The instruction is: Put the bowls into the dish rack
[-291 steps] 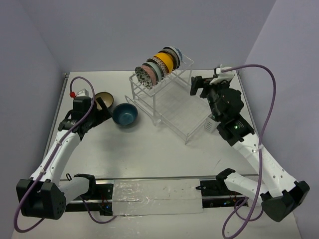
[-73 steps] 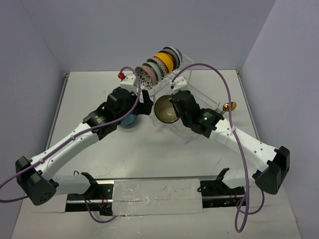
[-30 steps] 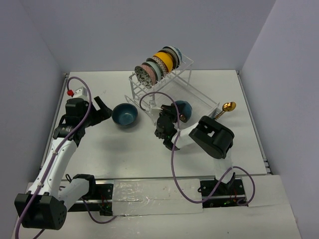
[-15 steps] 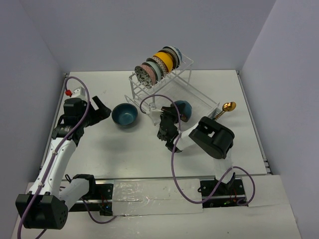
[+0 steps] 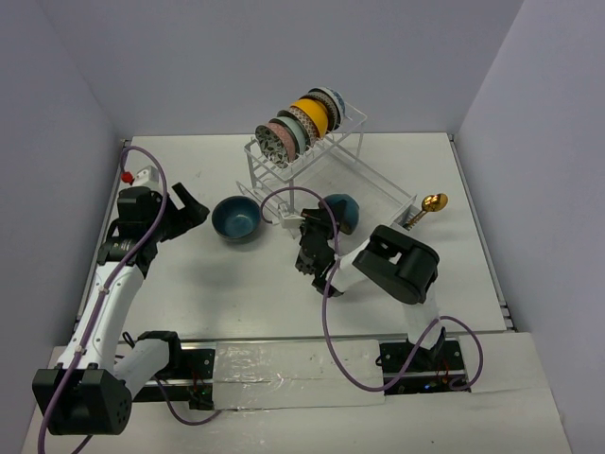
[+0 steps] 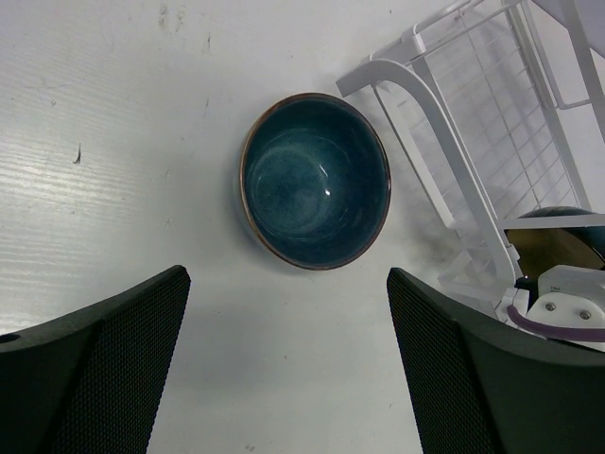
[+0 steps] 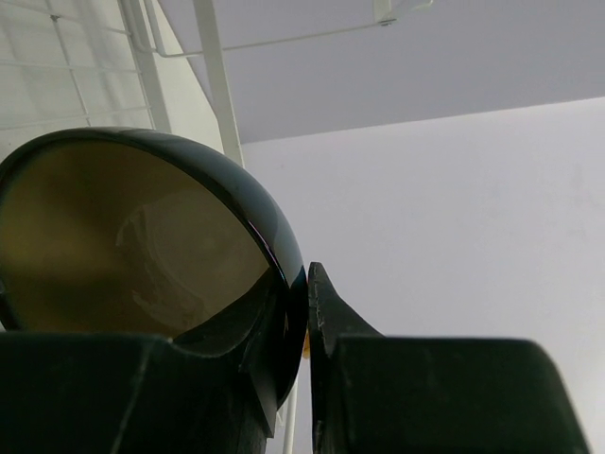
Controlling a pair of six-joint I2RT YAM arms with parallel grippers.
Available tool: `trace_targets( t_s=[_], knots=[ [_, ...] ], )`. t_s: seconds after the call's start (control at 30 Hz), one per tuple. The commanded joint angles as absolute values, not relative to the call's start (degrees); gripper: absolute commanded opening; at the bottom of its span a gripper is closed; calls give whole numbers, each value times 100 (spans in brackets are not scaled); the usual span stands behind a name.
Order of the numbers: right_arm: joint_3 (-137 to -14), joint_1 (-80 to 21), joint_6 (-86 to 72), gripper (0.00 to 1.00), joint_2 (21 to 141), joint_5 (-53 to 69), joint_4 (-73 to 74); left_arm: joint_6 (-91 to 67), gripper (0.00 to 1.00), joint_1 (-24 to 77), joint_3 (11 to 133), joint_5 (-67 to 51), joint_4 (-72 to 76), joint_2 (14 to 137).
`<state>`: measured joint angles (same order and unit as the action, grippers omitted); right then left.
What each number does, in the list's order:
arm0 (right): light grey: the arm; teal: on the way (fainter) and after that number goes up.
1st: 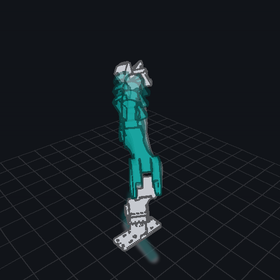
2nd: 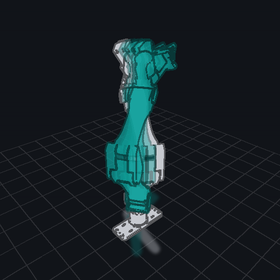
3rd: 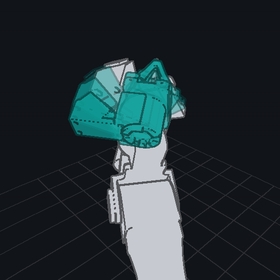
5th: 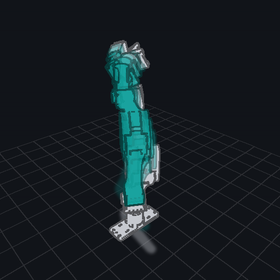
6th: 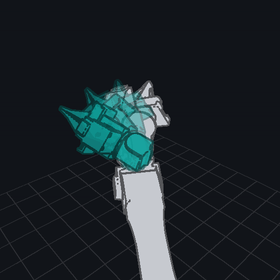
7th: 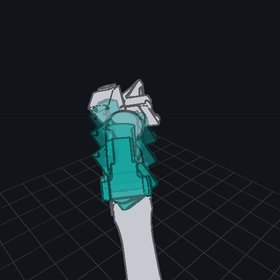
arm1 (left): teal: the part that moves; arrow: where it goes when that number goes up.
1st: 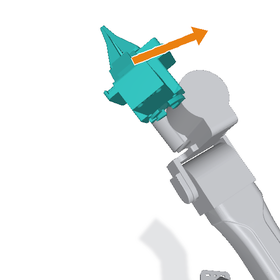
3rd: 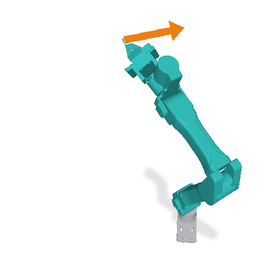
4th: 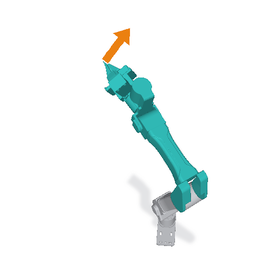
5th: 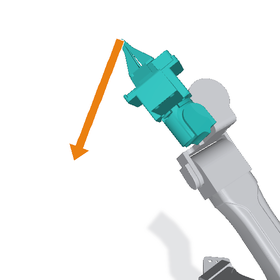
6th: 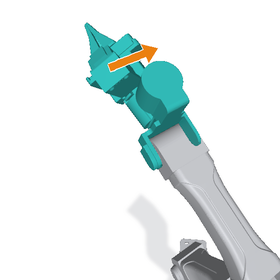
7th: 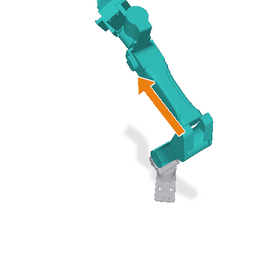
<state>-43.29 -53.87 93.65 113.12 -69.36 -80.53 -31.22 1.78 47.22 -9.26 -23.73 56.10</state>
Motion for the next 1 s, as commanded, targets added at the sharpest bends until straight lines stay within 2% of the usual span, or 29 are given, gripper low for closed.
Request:
trace_targets(
  t_s=[0.0, 0.2, 0.97],
  knots=[
    [-4140, -5633, 9211, 16, 11672, -7198, -10099, -3173, 90, 123, 4711, -1072, -2109, 5607],
    [-4157, -5774, 9246, 27, 11856, -7260, -10099, -3199, 90, 88, 4685, -1055, -2092, 5581],
    [-3938, -6354, 9062, 29, 11936, -7243, -10099, -3234, 90, 18, 4658, -1186, -2039, 5625]
  ],
)
